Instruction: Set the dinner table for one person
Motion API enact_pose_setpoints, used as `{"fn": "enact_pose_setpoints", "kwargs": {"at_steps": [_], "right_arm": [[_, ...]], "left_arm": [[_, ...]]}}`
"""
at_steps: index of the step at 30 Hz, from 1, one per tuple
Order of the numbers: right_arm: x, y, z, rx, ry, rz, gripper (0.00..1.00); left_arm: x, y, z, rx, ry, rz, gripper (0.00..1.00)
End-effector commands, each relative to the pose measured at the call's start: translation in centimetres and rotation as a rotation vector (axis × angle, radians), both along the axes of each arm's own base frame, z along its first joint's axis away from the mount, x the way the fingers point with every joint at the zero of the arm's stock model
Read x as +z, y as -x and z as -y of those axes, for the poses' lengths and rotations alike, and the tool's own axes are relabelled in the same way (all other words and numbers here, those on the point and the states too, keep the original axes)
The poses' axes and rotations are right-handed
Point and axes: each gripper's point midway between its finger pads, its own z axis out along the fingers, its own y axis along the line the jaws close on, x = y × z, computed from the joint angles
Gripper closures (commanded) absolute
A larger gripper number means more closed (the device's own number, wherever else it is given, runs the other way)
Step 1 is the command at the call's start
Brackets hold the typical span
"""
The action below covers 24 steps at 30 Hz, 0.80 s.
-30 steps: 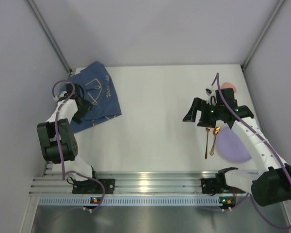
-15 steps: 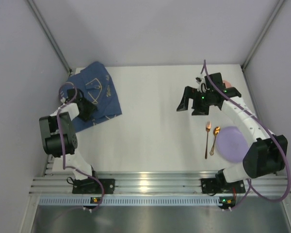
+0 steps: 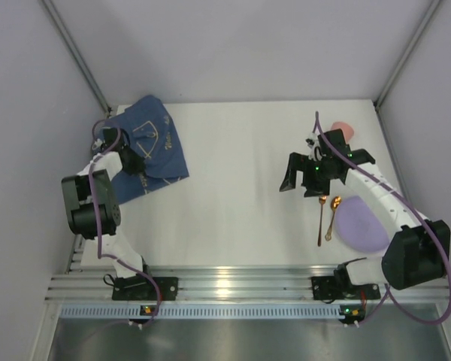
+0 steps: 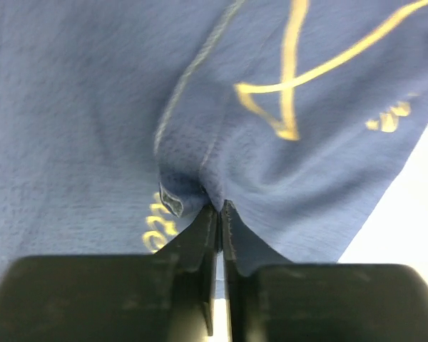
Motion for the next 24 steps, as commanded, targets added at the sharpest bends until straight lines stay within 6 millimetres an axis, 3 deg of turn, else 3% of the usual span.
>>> {"fn": "enact_pose_setpoints", "kwargs": {"at_steps": [1,2,4,5,6,7,8,10,11,13,14,16,17,18,19,20,22,23,24], "right_arm": [[2.1,-1.2,-0.6,0.038,0.001,0.067,0.0],[2.3,-1.5,-0.8,0.05,-0.002,0.073,0.0],[3.0,-2.4,-1.4,0.067,-0.009,0.09,0.0],[3.2,-2.6,-1.7,0.078,-0.013,0.097,0.0],[3.2,-3.0,-2.2,0.099,-0.019,0.097,0.0],[3.8,-3.5,-2.6,0.11,-0.03,0.116,0.0],[4.0,-3.6,-3.0,0.122,-0.039,0.119,0.0],[4.7,-4.1,-4.3,0.164,-0.068,0.136,0.0],[4.8,-4.2,-4.7,0.171,-0.07,0.139,0.0],[5.0,-4.5,-5.4,0.184,-0.068,0.143,0.0],[4.8,-4.6,-5.5,0.183,-0.068,0.136,0.0],[4.2,-4.4,-5.6,0.181,-0.068,0.116,0.0],[4.0,-4.4,-5.7,0.184,-0.07,0.11,0.0],[3.6,-4.1,-5.6,0.186,-0.069,0.103,0.0],[3.4,-3.9,-5.6,0.188,-0.067,0.099,0.0],[3.0,-3.8,-5.3,0.188,-0.059,0.092,0.0],[2.5,-3.2,-5.0,0.188,-0.045,0.083,0.0],[2.2,-3.1,-4.7,0.184,-0.036,0.078,0.0],[1.9,-3.0,-4.5,0.181,-0.024,0.076,0.0]], "left_arm": [[3.2,-2.4,1.8,-0.13,-0.043,0.074,0.96],[4.3,-3.4,4.0,-0.242,-0.057,0.095,1.0],[3.2,-2.7,7.2,-0.37,-0.059,0.013,1.0],[3.7,-3.2,8.7,-0.446,-0.097,0.022,1.0],[3.5,-2.6,12.6,-0.551,-0.108,0.015,1.0],[3.1,-1.8,14.3,-0.602,-0.11,0.003,1.0],[2.9,-0.8,17.9,-0.693,-0.099,0.011,1.0],[2.3,1.0,21.3,-0.78,-0.071,0.005,1.0],[2.3,2.6,24.7,-0.879,-0.052,0.013,1.0],[1.7,4.5,28.0,-0.991,-0.05,-0.008,1.0],[1.4,6.6,31.1,-1.108,-0.062,-0.018,1.0],[0.1,10.1,33.8,-1.242,-0.053,-0.106,1.0],[0.5,12.1,36.9,-1.36,-0.072,-0.093,1.0],[-0.4,14.3,37.6,-1.426,-0.07,-0.161,1.0],[0.2,15.0,39.2,-1.478,-0.083,-0.147,1.0],[0.1,17.3,41.0,-1.561,-0.093,-0.157,1.0],[-0.3,19.2,42.2,-1.609,-0.103,-0.223,1.0],[-0.5,20.3,42.9,-1.627,-0.106,-0.243,0.93],[-0.4,20.4,43.1,-1.617,-0.109,-0.248,0.73]]}}
